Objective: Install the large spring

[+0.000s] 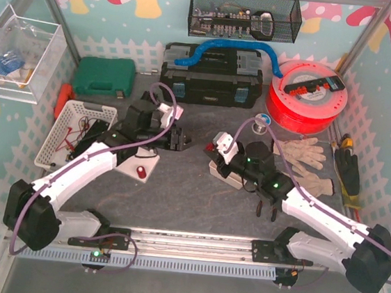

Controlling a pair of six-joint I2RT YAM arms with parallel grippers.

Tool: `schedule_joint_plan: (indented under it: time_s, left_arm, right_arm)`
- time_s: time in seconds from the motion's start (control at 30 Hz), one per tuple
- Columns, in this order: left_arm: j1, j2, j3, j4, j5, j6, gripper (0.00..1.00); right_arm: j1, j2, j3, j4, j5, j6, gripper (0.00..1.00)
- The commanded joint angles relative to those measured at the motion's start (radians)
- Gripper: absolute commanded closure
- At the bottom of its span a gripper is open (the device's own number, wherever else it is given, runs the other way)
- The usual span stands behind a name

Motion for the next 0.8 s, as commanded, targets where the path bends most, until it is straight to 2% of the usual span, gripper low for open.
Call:
schedule_joint_plan:
  time_s: [0.0,0.23,0.77]
  left_arm:
    - [-0.023,0.033,0.048,0.042,0.078,0.047,0.34]
    - [-0.05,0.087,0.069,0.054,0.152,0.062,0.39]
    - [-0.072,0.134,0.07,0.072,0.209,0.047,0.54]
  right_arm:
    - [0.019,0.023,0.021,0.089,-0.01,-0.066,0.98]
    - [0.034,0.036,0.032,0.099,-0.007,-0.082,0.98]
    - [0.082,0.062,0.049,0.126,0.024,-0.081,0.98]
